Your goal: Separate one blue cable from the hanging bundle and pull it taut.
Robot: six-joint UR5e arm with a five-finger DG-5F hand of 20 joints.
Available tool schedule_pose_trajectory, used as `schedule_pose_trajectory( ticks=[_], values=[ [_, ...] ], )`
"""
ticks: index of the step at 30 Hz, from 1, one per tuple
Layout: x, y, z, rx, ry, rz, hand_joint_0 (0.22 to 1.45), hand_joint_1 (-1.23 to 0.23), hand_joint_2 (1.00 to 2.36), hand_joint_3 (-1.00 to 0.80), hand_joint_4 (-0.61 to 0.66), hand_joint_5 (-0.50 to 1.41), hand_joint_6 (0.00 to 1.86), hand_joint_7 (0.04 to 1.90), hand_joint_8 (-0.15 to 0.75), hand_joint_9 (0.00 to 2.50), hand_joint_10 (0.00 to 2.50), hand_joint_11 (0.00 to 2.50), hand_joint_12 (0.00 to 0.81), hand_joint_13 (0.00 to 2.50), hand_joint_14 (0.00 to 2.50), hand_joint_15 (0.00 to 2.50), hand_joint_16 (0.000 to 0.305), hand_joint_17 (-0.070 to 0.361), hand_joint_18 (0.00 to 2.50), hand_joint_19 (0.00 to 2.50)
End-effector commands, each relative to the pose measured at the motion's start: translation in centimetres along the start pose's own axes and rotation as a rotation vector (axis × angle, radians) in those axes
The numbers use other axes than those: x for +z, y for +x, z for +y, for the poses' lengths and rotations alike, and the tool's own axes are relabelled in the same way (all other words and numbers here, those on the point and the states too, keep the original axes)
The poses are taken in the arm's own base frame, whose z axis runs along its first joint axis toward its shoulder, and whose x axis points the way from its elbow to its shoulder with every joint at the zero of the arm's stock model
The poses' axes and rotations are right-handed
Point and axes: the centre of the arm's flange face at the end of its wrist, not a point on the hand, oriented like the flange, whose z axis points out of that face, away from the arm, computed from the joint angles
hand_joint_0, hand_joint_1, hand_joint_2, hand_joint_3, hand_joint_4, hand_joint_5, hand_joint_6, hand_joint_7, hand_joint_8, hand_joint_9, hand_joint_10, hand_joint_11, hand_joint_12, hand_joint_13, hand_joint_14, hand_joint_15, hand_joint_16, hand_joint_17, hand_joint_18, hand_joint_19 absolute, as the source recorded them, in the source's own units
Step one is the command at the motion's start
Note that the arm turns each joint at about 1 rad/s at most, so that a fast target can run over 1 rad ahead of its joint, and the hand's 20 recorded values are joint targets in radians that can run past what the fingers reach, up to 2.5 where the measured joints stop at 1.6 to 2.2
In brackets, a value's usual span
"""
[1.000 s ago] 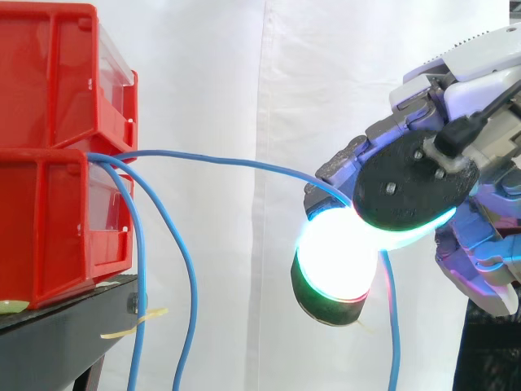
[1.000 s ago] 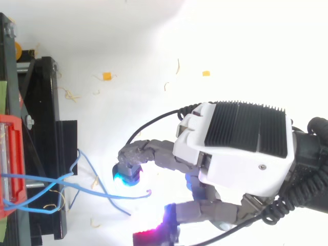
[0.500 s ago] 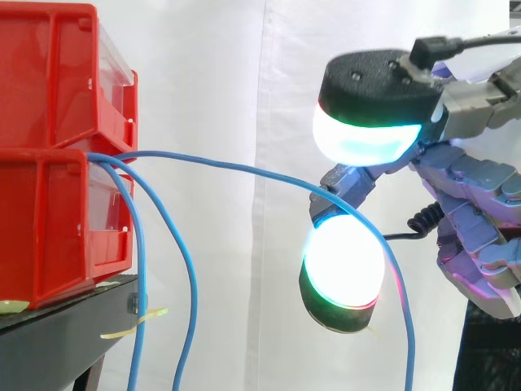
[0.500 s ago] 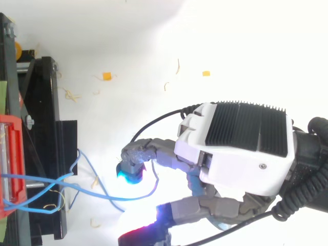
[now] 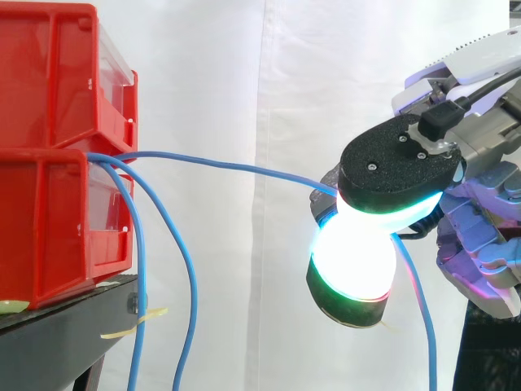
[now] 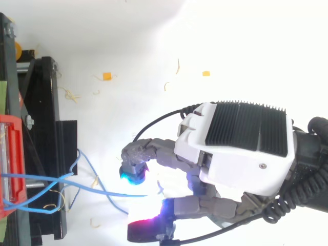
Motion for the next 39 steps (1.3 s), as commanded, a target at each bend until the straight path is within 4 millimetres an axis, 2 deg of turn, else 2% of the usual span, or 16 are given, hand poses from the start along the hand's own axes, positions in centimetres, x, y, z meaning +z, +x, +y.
schedule_pose_trajectory(
  ticks=[1,9,23,34,37,38,39],
  values=[
    [0.01,0.01,0.02,0.001,-0.001,-0.001,0.73,-0.69,1.02,-0.2,0.12,0.13,0.51,1.25,0.202,2.06,0.03,0.75,0.306,1.6,0.03,1.01,0.046,0.103,1.17,0.78],
    [0.01,0.12,0.09,0.025,-0.008,0.01,0.74,-0.7,1.01,-0.2,0.13,0.13,0.51,1.29,0.191,2.04,0.03,0.73,0.305,1.59,0.03,1.01,0.045,0.102,1.16,0.78],
    [0.11,0.2,0.21,0.287,-0.024,0.047,0.74,-0.71,1.01,-0.18,0.13,0.13,0.51,1.28,0.185,2.03,0.03,0.72,0.31,1.59,0.03,1.0,0.046,0.103,1.15,0.77],
    [0.06,0.25,0.11,0.287,-0.02,0.051,0.74,-0.7,1.01,-0.18,0.13,0.13,0.51,1.26,0.195,2.03,0.03,0.71,0.311,1.59,0.03,1.0,0.045,0.102,1.15,0.78],
    [0.11,0.34,0.05,0.285,-0.019,0.053,0.7,-0.67,1.01,-0.35,0.1,0.12,0.51,1.25,0.195,2.01,0.03,0.73,0.295,1.58,0.03,1.02,0.044,0.1,1.14,0.8],
    [0.08,0.18,0.04,0.285,-0.018,0.051,0.61,-0.65,1.0,-0.48,0.12,0.12,0.51,1.25,0.197,1.98,0.03,0.72,0.296,1.57,0.03,1.03,0.047,0.106,1.12,0.81],
    [0.05,0.26,0.1,0.283,-0.019,0.053,0.53,-0.62,1.0,-0.5,0.13,0.12,0.5,1.24,0.204,1.98,0.03,0.69,0.322,1.58,0.03,1.02,0.053,0.119,1.14,0.8]
  ],
)
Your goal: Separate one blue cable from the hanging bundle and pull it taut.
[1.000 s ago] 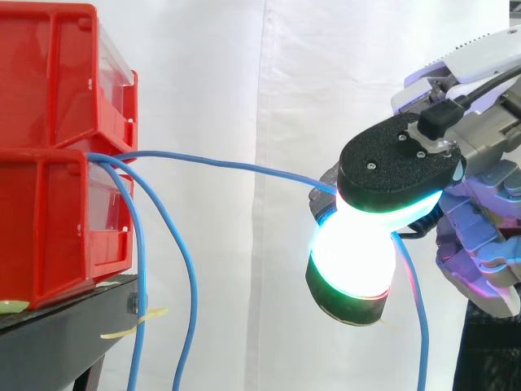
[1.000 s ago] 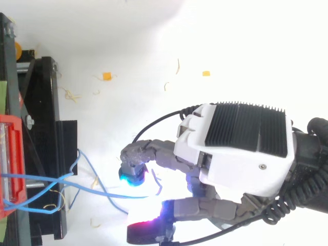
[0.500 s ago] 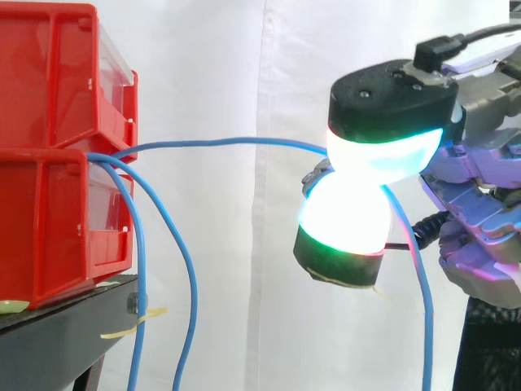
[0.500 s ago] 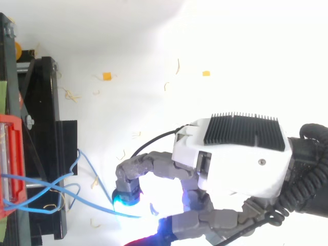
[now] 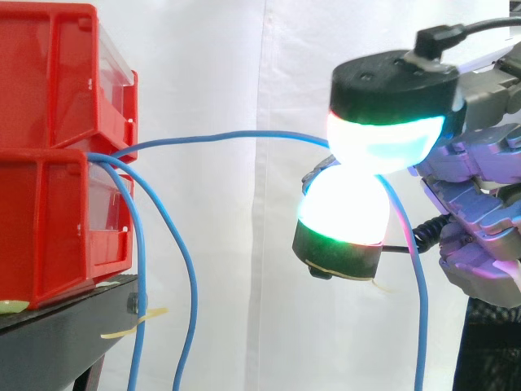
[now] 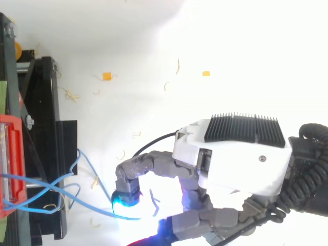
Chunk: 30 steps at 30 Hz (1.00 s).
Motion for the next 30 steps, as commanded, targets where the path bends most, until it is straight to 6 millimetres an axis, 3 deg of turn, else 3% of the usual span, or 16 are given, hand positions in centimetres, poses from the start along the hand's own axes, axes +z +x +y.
schedule_pose_trajectory(
  ticks=[1,4,5,7,9,15,17,20,25,30],
  values=[
    [-0.01,-0.07,-0.06,-0.003,0.003,0.0,0.48,-0.57,1.0,-0.5,0.15,0.12,0.51,1.24,0.218,1.99,0.03,0.68,0.344,1.61,0.03,1.0,0.059,0.132,1.19,0.78],
    [-0.03,0.07,-0.15,-0.006,0.007,0.003,0.43,-0.45,1.0,-0.5,0.18,0.12,0.51,1.24,0.233,2.01,0.02,0.63,0.369,1.63,0.03,0.98,0.066,0.149,1.23,0.75],
    [-0.08,0.02,-0.07,-0.005,0.006,0.003,0.44,-0.36,1.0,-0.5,0.18,0.12,0.51,1.24,0.234,2.0,0.02,0.63,0.369,1.62,0.02,0.98,0.066,0.149,1.21,0.76],
    [-0.03,0.07,-0.15,-0.006,0.007,0.003,0.48,-0.3,1.0,-0.49,0.17,0.11,0.5,1.24,0.217,1.99,0.02,0.65,0.348,1.6,0.03,1.0,0.062,0.139,1.16,0.8],
    [0.0,-0.03,-0.19,-0.006,0.008,0.002,0.52,-0.28,1.01,-0.36,0.19,0.12,0.51,1.22,0.232,2.02,0.02,0.61,0.375,1.64,0.02,0.96,0.068,0.153,1.23,0.76],
    [-0.09,0.0,-0.08,-0.006,0.008,0.002,0.59,-0.29,1.0,-0.15,0.2,0.13,0.51,1.24,0.237,2.11,0.02,0.58,0.388,1.71,0.02,0.93,0.075,0.169,1.35,0.69],
    [-0.09,0.02,-0.08,-0.006,0.007,0.003,0.55,-0.29,1.18,-0.16,0.21,0.13,0.51,1.25,0.229,2.13,0.02,0.55,0.396,1.73,0.02,0.92,0.077,0.173,1.39,0.67],
    [-0.08,0.01,-0.07,-0.005,0.006,0.001,0.55,-0.35,1.26,-0.14,0.21,0.14,0.51,1.26,0.241,2.15,0.02,0.59,0.401,1.74,0.02,0.93,0.077,0.173,1.41,0.66],
    [-0.05,-0.1,-0.1,-0.006,0.007,0.0,0.55,-0.41,1.3,-0.14,0.21,0.14,0.5,1.29,0.262,2.16,0.02,0.59,0.405,1.74,0.02,0.93,0.077,0.174,1.42,0.66],
    [-0.08,0.01,-0.07,-0.007,0.006,0.001,0.54,-0.42,1.19,-0.18,0.21,0.13,0.5,1.28,0.261,2.14,0.02,0.58,0.411,1.74,0.02,0.92,0.08,0.18,1.44,0.66]
  ],
)
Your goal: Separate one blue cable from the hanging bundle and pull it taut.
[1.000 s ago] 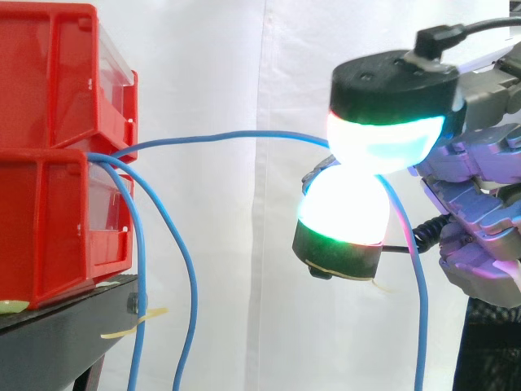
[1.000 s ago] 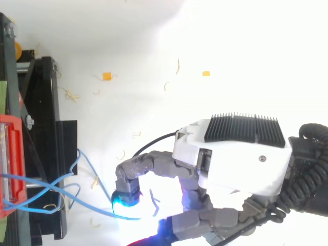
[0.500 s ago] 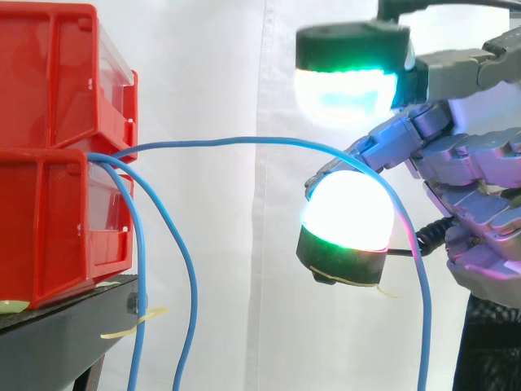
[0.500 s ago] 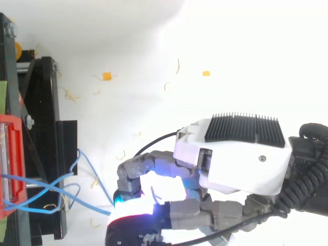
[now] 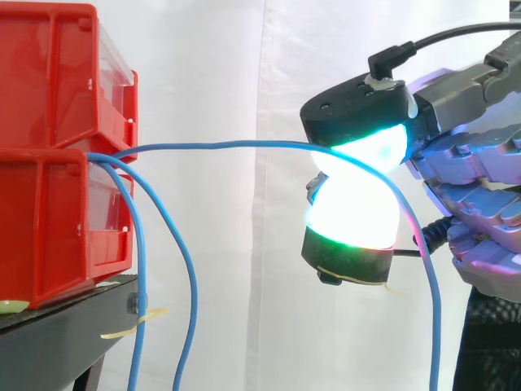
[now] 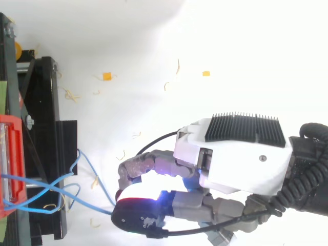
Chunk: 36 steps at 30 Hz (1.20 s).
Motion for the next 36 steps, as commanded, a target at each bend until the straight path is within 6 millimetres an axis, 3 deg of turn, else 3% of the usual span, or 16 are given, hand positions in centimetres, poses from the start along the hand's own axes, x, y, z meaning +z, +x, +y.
schedule_pose_trajectory(
  ticks=[1,7,21,36],
  values=[
    [0.02,-0.09,0.03,0.001,-0.001,-0.001,0.55,-0.42,1.12,-0.18,0.22,0.13,0.5,1.28,0.261,2.14,0.02,0.59,0.411,1.74,0.02,0.94,0.081,0.183,1.44,0.66],
    [-0.01,0.05,0.0,0.0,0.0,0.002,0.56,-0.44,1.0,-0.17,0.23,0.13,0.5,1.28,0.268,2.11,0.02,0.58,0.414,1.72,0.02,0.94,0.084,0.189,1.45,0.65],
    [0.04,0.08,-0.09,-0.001,0.001,0.001,0.53,-0.56,1.01,-0.18,0.26,0.12,0.51,1.26,0.284,2.04,0.02,0.58,0.424,1.67,0.02,0.94,0.084,0.188,1.42,0.66],
    [0.06,0.0,-0.2,-0.001,0.003,0.0,0.52,-0.59,1.01,-0.21,0.26,0.11,0.51,1.26,0.277,2.02,0.02,0.59,0.426,1.66,0.02,0.94,0.084,0.188,1.41,0.68]
  ],
)
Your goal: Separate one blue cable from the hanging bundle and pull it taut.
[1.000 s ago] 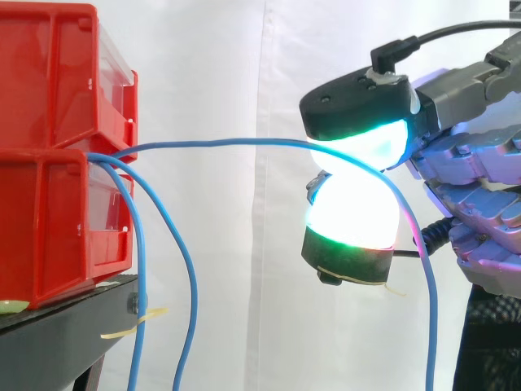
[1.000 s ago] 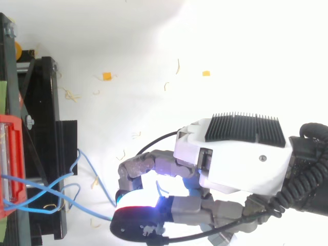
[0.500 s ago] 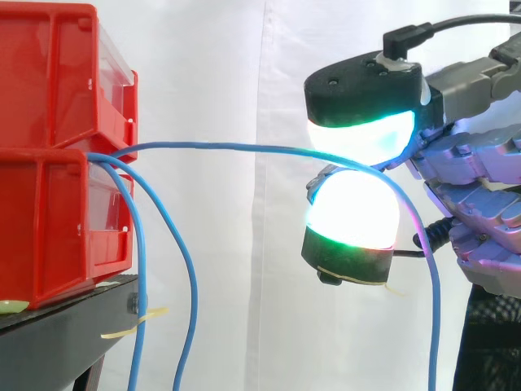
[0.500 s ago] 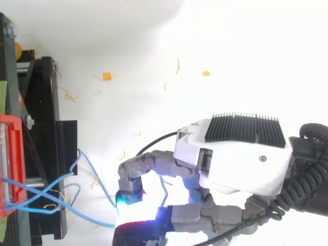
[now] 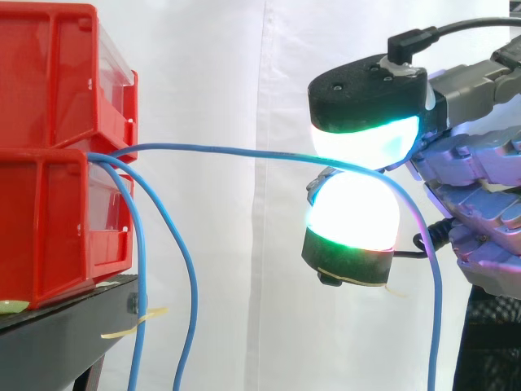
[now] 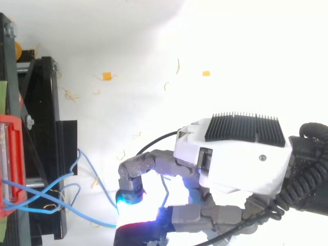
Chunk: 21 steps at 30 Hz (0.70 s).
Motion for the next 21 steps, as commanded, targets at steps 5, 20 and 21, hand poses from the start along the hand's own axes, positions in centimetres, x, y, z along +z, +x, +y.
schedule_pose_trajectory(
  ticks=[5,20,21],
  values=[
    [0.0,-0.04,-0.04,0.001,0.001,0.0,0.51,-0.62,1.0,-0.24,0.27,0.11,0.51,1.25,0.286,2.01,0.02,0.57,0.436,1.65,0.02,0.93,0.086,0.192,1.43,0.66],
    [0.0,-0.04,-0.04,0.002,0.001,0.0,0.49,-0.58,1.0,-0.3,0.28,0.1,0.5,1.24,0.278,1.98,0.02,0.58,0.439,1.62,0.02,0.93,0.084,0.19,1.41,0.68],
    [0.0,-0.04,-0.04,0.002,0.001,0.0,0.48,-0.56,1.0,-0.32,0.28,0.1,0.51,1.23,0.285,1.98,0.02,0.58,0.441,1.62,0.02,0.93,0.085,0.191,1.42,0.67]
  ],
)
